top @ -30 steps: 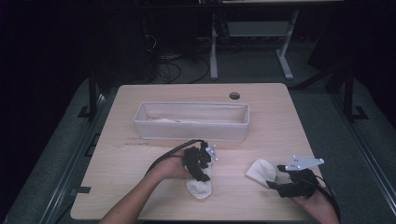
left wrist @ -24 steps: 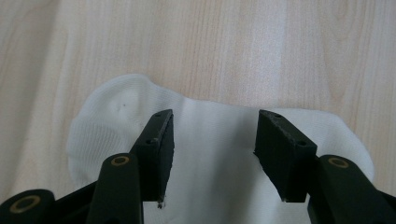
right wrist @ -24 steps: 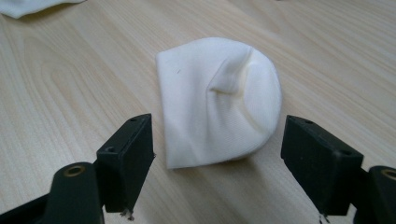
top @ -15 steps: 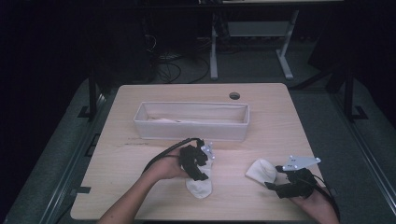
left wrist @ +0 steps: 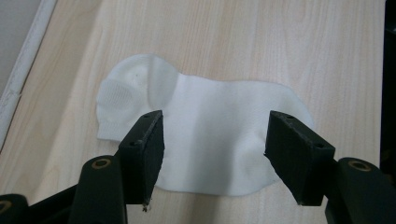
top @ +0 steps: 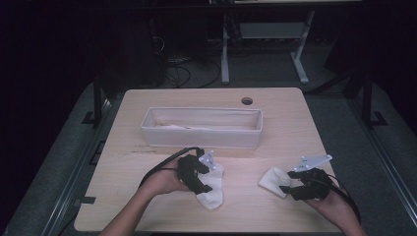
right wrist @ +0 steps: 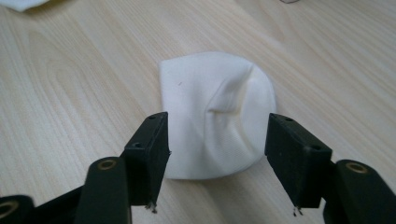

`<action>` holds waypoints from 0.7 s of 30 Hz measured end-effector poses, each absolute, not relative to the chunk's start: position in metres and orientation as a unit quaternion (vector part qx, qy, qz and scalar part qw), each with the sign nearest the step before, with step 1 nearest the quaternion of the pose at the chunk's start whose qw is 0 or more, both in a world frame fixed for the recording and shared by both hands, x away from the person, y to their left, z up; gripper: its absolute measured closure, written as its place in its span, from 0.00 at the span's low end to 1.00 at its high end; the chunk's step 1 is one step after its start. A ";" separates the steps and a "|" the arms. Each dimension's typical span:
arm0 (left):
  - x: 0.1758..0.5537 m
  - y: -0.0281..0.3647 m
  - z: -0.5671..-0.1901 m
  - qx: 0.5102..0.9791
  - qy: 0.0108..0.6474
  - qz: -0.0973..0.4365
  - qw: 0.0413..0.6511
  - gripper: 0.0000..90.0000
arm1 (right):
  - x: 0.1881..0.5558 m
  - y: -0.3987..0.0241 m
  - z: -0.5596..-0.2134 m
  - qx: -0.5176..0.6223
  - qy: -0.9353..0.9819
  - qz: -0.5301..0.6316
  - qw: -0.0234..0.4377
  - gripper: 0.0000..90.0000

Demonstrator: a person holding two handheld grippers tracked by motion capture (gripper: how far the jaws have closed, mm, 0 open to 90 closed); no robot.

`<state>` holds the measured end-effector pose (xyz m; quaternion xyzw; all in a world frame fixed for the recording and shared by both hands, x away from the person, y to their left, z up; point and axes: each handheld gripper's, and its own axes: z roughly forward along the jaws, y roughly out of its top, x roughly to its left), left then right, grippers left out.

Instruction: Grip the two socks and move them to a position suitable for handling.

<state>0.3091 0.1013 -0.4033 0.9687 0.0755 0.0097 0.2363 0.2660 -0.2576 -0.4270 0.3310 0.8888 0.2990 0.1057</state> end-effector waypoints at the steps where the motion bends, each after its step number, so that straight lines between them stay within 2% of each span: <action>1: 0.308 0.103 -0.404 0.969 0.075 0.011 0.236 0.41 | 0.267 -0.256 -0.425 0.327 0.892 0.295 0.103 0.50; 5: 0.303 0.110 -0.406 0.968 0.079 0.012 0.238 0.41 | 0.275 -0.249 -0.421 0.318 0.902 0.279 0.088 0.55; 21: 0.299 0.146 -0.406 0.957 0.109 0.012 0.269 0.38 | 0.306 -0.232 -0.433 0.323 0.921 0.210 0.053 0.51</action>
